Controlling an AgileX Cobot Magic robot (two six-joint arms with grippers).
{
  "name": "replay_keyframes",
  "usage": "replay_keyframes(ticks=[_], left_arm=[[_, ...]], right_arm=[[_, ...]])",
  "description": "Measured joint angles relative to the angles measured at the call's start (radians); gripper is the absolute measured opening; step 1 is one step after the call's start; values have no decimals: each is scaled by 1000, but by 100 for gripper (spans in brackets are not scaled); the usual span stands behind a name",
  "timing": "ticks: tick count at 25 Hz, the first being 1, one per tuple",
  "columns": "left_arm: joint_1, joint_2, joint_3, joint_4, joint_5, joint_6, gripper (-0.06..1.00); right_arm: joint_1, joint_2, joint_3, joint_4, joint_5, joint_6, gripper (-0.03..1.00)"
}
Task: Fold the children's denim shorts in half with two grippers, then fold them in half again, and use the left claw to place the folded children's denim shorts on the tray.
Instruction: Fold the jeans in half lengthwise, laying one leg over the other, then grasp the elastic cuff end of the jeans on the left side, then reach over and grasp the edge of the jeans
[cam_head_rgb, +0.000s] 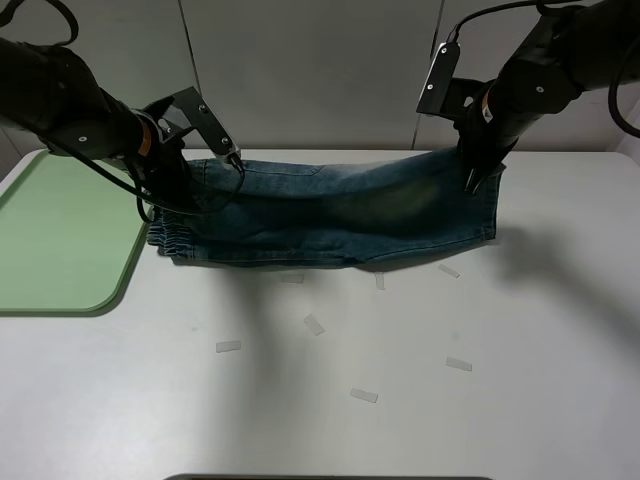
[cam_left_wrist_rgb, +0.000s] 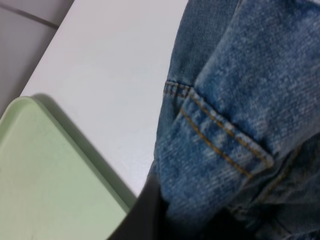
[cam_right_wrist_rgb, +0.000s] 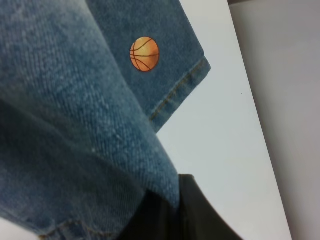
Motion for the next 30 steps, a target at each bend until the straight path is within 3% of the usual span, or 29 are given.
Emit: replay_keyframes(ticks=[2, 3, 5, 7, 8, 10, 15, 23, 30], left_arm=[[0, 0, 0, 0, -1, 0, 9], [0, 0, 0, 7, -6, 4, 15], [0, 0, -1, 34, -14, 13, 36], [0, 0, -4, 41, -16, 10, 69], [0, 2, -4, 41, -23, 4, 81], [1, 13, -4, 45, -30, 1, 91], [1, 21, -2, 45, -43, 1, 99], [1, 21, -2, 45, -64, -6, 99], [1, -27, -2, -34, 36, -87, 99]], right_arm=[[0, 0, 0, -1, -5, 4, 10], [0, 0, 0, -1, -11, 9, 26], [-4, 2, 0, -1, -27, 64, 52], [-11, 8, 0, -18, -37, 141, 63], [-12, 10, 0, -35, -39, 175, 66], [-15, 12, 0, -69, -40, 216, 68], [-15, 12, 0, -85, -45, 247, 69], [-15, 12, 0, -73, -48, 254, 69], [-15, 12, 0, -11, -48, 258, 69]])
